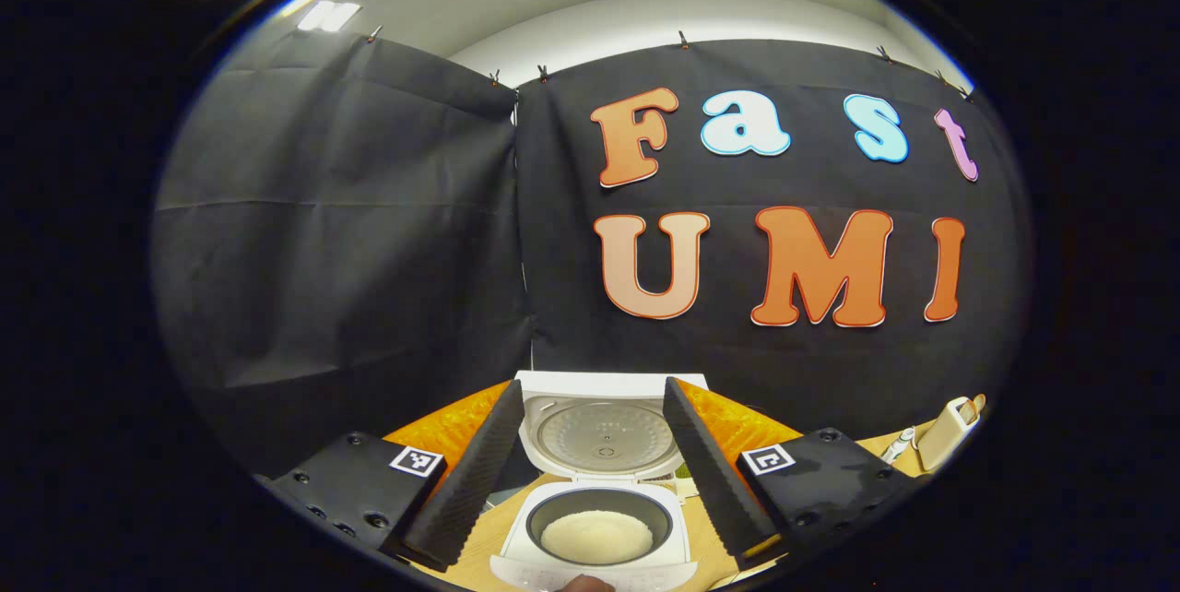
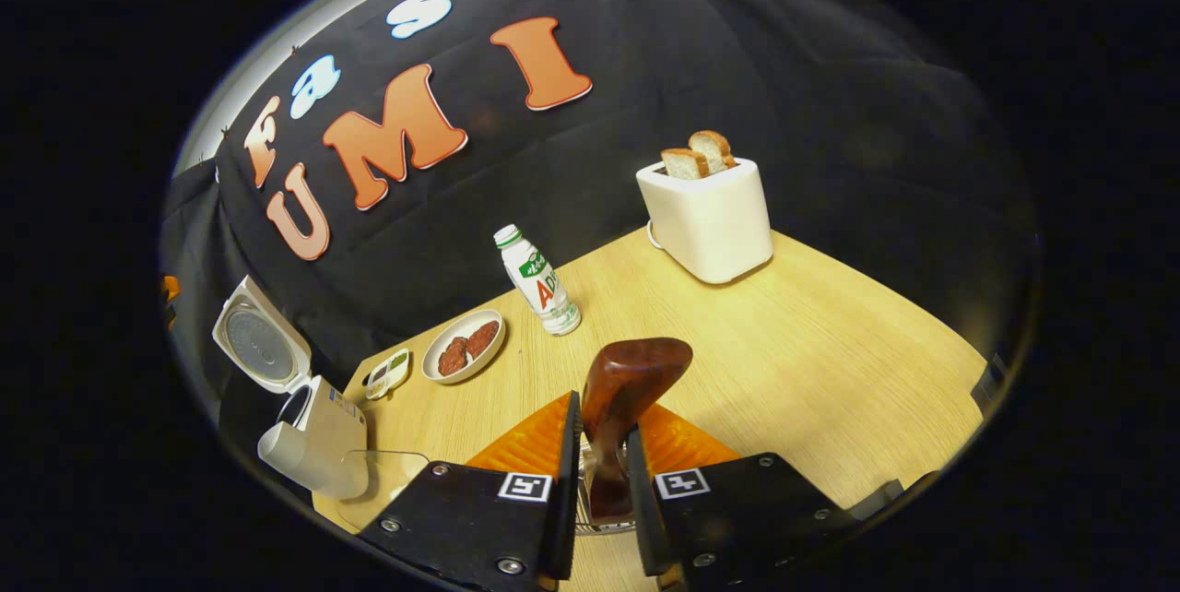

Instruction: Close the left gripper, press the button to open the rice cooker; take a wooden spoon from the chopstick holder with the right hand, scoop a spoonful of rice and pour it into the rice cooker, then put the wooden spoon back into the chopstick holder.

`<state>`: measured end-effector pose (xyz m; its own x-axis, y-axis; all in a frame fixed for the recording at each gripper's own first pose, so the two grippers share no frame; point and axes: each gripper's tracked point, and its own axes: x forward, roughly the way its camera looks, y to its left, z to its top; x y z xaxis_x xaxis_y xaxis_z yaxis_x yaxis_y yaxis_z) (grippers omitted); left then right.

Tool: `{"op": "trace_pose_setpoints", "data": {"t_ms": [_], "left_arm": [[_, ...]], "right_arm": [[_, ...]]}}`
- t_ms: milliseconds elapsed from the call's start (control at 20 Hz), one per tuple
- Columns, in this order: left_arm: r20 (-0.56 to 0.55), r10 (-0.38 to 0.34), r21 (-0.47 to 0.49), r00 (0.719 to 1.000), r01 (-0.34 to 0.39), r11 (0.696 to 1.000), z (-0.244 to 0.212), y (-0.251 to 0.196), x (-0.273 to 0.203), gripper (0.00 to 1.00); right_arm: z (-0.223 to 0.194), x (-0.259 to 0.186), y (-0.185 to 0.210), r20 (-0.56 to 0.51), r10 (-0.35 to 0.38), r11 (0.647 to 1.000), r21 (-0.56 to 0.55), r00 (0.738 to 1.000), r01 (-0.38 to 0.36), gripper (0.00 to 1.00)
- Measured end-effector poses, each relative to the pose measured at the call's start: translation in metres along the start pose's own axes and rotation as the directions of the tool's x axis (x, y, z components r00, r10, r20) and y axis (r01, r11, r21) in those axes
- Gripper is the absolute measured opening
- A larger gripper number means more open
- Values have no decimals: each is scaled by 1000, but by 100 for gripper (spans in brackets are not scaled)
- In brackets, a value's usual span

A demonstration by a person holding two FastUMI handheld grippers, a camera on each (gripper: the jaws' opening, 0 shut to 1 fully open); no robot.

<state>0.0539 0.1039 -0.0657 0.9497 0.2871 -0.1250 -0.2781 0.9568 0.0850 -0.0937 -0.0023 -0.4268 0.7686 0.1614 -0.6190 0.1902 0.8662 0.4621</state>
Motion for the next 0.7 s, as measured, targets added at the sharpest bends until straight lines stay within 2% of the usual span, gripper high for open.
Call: {"op": "trace_pose_setpoints", "data": {"t_ms": [50, 150, 200, 300, 400, 700], "left_arm": [[5, -8, 3, 1000, 8, 1000, 4, -2, 5, 100], [1, -44, 1, 999, 44, 999, 11, -11, 20, 100], [-7, -48, -2, 999, 48, 999, 14, -11, 30, 100], [-26, -37, -11, 999, 37, 999, 18, -5, 53, 100], [-45, -48, -31, 998, 47, 998, 20, -6, 72, 100], [-198, -90, -92, 976, 73, 993, -13, -11, 147, 100]], "right_arm": [[2, -1, -3, 6, -14, 1000, -1, 1000, 14, 29], [6, -5, -10, 8, -39, 999, -9, 999, 39, 37], [9, -8, -16, 3, -58, 998, -17, 998, 59, 51], [21, -21, -25, 31, -92, 995, -33, 995, 93, 66], [34, -37, -32, 60, -128, 990, -55, 990, 131, 76], [77, -98, -36, 158, -200, 965, -140, 967, 223, 90]]}}
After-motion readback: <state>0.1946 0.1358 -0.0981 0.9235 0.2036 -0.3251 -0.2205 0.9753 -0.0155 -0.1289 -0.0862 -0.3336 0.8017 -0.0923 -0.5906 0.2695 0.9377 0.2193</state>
